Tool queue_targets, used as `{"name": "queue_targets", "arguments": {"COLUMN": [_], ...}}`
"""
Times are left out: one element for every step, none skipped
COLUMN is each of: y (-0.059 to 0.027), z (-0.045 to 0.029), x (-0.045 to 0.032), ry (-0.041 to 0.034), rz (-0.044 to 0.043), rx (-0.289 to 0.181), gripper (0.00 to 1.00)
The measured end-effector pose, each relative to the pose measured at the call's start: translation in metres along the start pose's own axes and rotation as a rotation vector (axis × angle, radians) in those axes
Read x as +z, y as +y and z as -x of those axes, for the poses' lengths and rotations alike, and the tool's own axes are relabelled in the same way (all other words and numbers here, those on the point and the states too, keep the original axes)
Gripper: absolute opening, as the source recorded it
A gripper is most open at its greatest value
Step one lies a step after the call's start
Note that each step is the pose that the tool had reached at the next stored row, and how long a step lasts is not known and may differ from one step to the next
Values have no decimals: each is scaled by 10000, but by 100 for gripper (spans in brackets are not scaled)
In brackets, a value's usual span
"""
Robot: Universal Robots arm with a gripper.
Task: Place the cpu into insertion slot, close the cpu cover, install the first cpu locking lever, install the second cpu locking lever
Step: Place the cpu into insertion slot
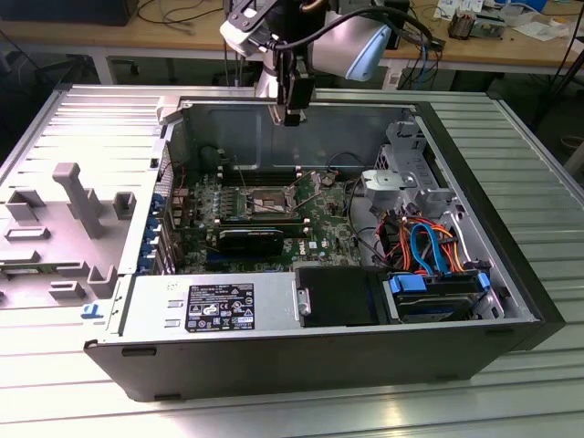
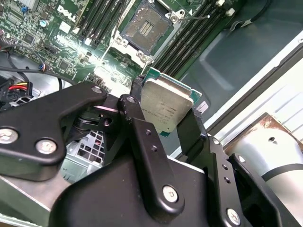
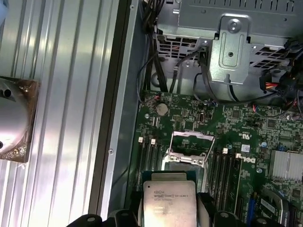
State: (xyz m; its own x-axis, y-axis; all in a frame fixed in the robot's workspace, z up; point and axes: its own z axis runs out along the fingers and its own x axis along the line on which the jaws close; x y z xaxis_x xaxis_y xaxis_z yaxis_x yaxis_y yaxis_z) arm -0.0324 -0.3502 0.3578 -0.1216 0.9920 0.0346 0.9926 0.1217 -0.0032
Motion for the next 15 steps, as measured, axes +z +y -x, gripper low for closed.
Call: {"name": "queue_targets", "arguments": {"y": [0, 0, 0, 0, 0, -1, -2, -2, -2, -2, -2, -2, -2, -2, -2], "z": [0, 0, 0, 1, 1, 3, 4, 5, 5, 5, 5, 5, 5, 5, 5], "x": [3, 5, 5, 6, 7, 14, 34, 37, 38, 42, 46, 46, 46, 46, 46], "ry": [0, 1, 1, 1, 1, 3, 1, 0, 2, 7, 10, 10, 11, 12, 12], "rz": [1, 3, 3, 3, 3, 4, 11, 11, 12, 13, 13, 13, 14, 14, 13], "rx": [134, 156, 157, 157, 164, 178, 319, 353, 356, 356, 356, 356, 356, 356, 356], "gripper": [55, 55, 55, 55, 55, 55, 55, 55, 55, 55, 55, 55, 55, 55, 55]}}
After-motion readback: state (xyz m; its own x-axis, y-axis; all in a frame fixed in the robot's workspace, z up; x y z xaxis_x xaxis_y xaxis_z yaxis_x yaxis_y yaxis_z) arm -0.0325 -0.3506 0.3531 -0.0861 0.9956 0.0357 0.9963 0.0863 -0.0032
